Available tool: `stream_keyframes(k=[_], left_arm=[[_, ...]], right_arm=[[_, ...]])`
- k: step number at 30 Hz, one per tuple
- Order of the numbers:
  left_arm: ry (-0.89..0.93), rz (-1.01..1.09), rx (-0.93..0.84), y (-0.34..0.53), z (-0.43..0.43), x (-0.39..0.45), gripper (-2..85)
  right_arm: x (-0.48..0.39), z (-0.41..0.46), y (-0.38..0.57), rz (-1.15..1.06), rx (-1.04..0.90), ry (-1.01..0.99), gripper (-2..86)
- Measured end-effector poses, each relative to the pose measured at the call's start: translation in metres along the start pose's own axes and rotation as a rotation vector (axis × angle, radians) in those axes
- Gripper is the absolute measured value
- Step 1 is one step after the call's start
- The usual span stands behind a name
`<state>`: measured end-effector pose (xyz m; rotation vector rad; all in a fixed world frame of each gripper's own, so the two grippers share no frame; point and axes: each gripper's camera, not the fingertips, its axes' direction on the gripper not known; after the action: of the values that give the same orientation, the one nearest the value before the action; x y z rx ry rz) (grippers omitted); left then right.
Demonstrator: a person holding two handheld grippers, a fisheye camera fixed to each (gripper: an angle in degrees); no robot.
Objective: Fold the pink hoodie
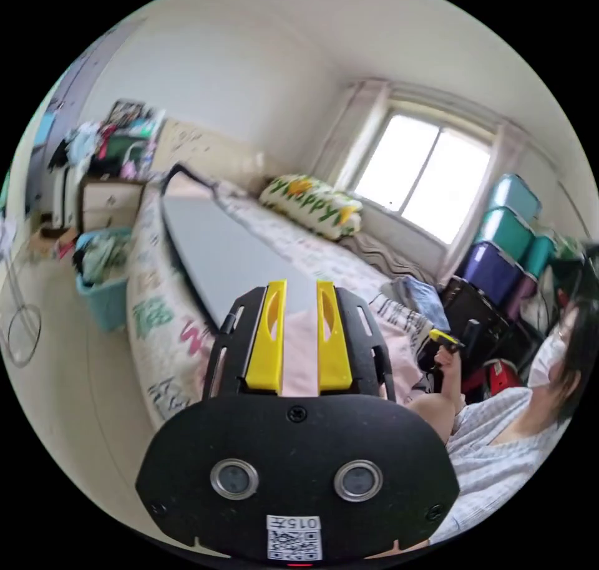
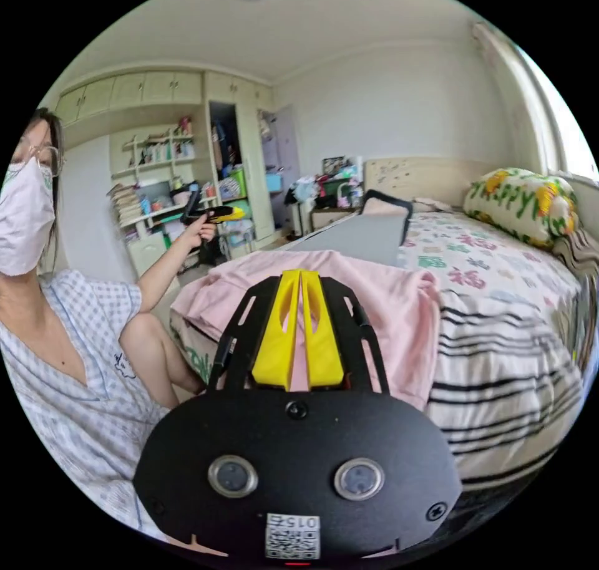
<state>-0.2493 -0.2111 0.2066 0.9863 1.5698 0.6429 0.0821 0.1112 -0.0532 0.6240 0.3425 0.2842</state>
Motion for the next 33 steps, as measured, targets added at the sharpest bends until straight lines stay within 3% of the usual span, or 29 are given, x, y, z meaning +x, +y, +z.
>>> stream_keyframes(k=[2, 5, 9, 11, 13, 17, 23, 25, 33], left_arm=[[0.059, 0.224, -0.006, -0.039, 0.043, 0.099, 7.9], [0.075, 0.436, -0.111, -0.074, 0.135, 0.203, 7.0], [-0.007, 0.550, -0.262, -0.116, 0.269, 0.279, 7.8], [-0.033, 0.535, -0.435, -0.145, 0.367, 0.303, 9.2], [-0.045, 0.514, -0.523, -0.161, 0.429, 0.314, 9.3], [-0.084, 0.457, -0.646, -0.183, 0.533, 0.327, 9.3], [-0.224, 0.443, -0.806, -0.194, 0.625, 0.321, 10.0], [-0.247, 0.427, -0.836, -0.195, 0.642, 0.312, 9.9], [-0.058, 0.309, -0.903, -0.190, 0.658, 0.278, 4.9]], right_arm=[[0.035, -0.034, 0.046, 0.154, 0.133, 0.081, 0.1], [0.075, -0.056, 0.075, 0.293, 0.123, 0.164, 1.2], [0.100, -0.062, 0.069, 0.304, 0.012, 0.230, 6.4], [0.115, -0.057, 0.066, 0.311, -0.074, 0.232, 8.8], [0.128, -0.054, 0.068, 0.334, -0.126, 0.223, 9.5], [0.151, -0.075, 0.074, 0.394, -0.020, 0.201, 10.3], [0.167, -0.081, 0.061, 0.361, -0.059, 0.165, 10.5], [0.171, -0.086, 0.061, 0.357, -0.058, 0.141, 10.2], [0.181, -0.095, 0.065, 0.375, -0.050, 0.002, 8.1]])
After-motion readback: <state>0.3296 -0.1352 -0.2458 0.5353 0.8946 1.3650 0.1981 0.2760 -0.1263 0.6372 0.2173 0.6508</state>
